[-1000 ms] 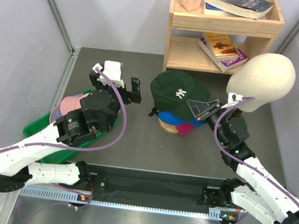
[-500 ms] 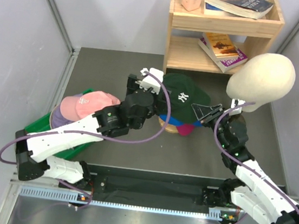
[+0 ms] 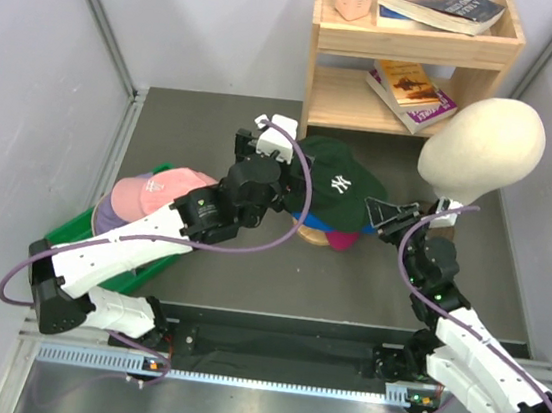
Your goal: Stack the hats
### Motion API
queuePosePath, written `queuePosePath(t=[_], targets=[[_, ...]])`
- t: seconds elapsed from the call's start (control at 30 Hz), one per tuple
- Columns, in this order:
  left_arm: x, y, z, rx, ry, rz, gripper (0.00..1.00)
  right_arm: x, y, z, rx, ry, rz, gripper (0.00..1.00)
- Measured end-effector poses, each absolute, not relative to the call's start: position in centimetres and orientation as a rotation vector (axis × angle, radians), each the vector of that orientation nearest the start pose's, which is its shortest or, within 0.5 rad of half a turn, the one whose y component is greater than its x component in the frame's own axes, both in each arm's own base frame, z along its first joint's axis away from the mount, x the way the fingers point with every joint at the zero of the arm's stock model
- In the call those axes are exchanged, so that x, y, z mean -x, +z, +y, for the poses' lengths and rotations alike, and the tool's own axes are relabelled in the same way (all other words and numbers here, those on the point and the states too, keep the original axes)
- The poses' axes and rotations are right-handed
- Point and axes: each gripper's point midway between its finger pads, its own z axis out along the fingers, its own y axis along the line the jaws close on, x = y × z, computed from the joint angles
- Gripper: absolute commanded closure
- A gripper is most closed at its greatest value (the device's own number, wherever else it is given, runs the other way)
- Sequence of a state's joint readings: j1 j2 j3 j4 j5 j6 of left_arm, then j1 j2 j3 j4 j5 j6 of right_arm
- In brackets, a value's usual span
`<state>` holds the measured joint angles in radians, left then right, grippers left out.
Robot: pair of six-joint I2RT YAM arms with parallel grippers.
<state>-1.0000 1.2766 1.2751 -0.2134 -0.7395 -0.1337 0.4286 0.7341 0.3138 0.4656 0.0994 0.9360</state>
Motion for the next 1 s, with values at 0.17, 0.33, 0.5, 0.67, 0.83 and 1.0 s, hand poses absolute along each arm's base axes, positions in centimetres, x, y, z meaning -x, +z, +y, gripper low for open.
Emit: queuePosePath(t=[0.17, 0.33, 0.5, 0.67, 0.83, 1.0], targets=[[-30.5, 34.1, -25.9, -0.214, -0.189, 1.721, 0.01, -28.8, 22.8, 15.0, -0.493, 1.009, 1.544, 0.81], [-30.6, 34.2, -25.8, -0.202, -0.193, 1.722, 0.01, -28.9, 23.5, 14.9, -0.506, 1.028, 1.512, 0.84], [-30.6, 34.5, -25.4, -0.189, -0.197, 1.716, 0.01, -29.2, 23.2, 14.6, -0.537, 1.013, 1.514, 0.93], [-30.8, 34.7, -25.1, -0.181, -0.194, 1.714, 0.01, -30.2, 22.6, 14.2, -0.602, 0.982, 1.520, 1.00], [-30.9, 34.6, -24.9, -0.176, -0.193, 1.715, 0.01, -30.9, 21.8, 13.9, -0.669, 0.973, 1.529, 1.00], [-31.0, 34.8, -24.7, -0.165, -0.199, 1.714, 0.01, -31.5, 20.9, 13.5, -0.720, 0.947, 1.537, 1.00]])
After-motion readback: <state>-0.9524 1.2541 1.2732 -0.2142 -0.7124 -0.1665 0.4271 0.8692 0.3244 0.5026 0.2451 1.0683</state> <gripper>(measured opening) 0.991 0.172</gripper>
